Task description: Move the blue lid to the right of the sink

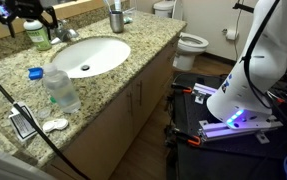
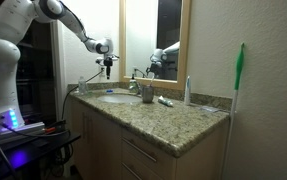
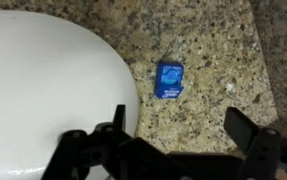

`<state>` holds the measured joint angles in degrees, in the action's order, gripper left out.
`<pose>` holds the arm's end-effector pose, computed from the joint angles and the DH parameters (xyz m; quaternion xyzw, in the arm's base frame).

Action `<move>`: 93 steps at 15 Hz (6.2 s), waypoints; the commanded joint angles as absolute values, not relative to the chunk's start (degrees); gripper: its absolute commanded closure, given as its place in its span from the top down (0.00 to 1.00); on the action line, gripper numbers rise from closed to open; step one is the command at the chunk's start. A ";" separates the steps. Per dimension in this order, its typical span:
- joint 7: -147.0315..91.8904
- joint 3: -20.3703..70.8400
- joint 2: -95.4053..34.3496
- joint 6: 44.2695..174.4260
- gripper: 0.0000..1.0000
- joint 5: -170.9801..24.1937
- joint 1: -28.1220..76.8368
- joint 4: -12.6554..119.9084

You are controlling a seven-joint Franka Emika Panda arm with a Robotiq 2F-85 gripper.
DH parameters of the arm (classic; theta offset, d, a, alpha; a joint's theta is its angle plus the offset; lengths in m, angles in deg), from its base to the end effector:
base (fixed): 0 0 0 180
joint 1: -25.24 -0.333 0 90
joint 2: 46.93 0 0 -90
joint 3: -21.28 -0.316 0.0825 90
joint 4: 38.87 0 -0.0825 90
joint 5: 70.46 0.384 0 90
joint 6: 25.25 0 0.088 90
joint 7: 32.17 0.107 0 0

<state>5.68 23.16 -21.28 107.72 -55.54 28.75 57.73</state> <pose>0.6843 -0.0572 0.3588 -0.8902 0.4356 -0.0626 0.1182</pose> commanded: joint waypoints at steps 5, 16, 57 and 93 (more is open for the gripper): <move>6.21 24.29 -15.08 103.50 1.00 -58.48 24.77 52.95; 10.42 25.53 -6.37 104.66 1.00 -60.38 23.25 48.18; 12.94 26.20 -1.78 106.84 1.00 -59.87 23.37 42.92; 54.46 33.52 -62.20 86.41 0.19 -74.77 34.39 93.59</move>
